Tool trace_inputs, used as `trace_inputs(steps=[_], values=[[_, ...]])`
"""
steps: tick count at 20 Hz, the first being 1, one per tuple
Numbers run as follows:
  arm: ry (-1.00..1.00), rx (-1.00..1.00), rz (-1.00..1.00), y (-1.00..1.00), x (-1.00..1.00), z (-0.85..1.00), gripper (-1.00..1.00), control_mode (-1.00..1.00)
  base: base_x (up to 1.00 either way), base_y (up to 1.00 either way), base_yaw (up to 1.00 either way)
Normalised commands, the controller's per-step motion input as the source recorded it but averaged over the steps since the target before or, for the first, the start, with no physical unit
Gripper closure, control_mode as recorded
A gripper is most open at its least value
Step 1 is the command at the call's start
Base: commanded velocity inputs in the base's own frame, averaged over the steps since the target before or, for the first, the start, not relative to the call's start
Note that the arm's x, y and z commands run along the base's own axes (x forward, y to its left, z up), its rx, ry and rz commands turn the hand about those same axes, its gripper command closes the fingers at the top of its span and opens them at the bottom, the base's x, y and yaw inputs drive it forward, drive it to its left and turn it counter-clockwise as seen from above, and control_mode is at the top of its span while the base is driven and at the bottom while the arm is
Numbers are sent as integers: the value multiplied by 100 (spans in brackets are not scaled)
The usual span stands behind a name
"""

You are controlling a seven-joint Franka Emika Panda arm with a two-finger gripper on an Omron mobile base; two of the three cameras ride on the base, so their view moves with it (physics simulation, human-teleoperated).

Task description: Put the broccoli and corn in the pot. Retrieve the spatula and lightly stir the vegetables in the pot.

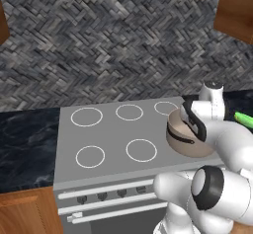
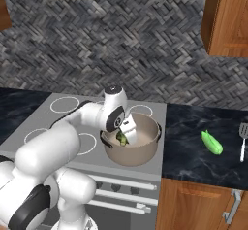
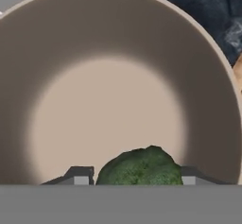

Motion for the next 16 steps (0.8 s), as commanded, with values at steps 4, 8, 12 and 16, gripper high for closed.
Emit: trace_inputs(steps=[4, 8, 12, 16], values=[[0, 3, 1, 0, 0, -15, 100, -100, 0, 0, 0], [0, 3, 2, 0, 0, -18, -100, -100, 0, 0, 0], [0, 3, 2, 0, 0, -5, -100, -100, 0, 0, 0], [0, 4, 0, 0, 0, 0, -100, -100, 0, 0, 0]])
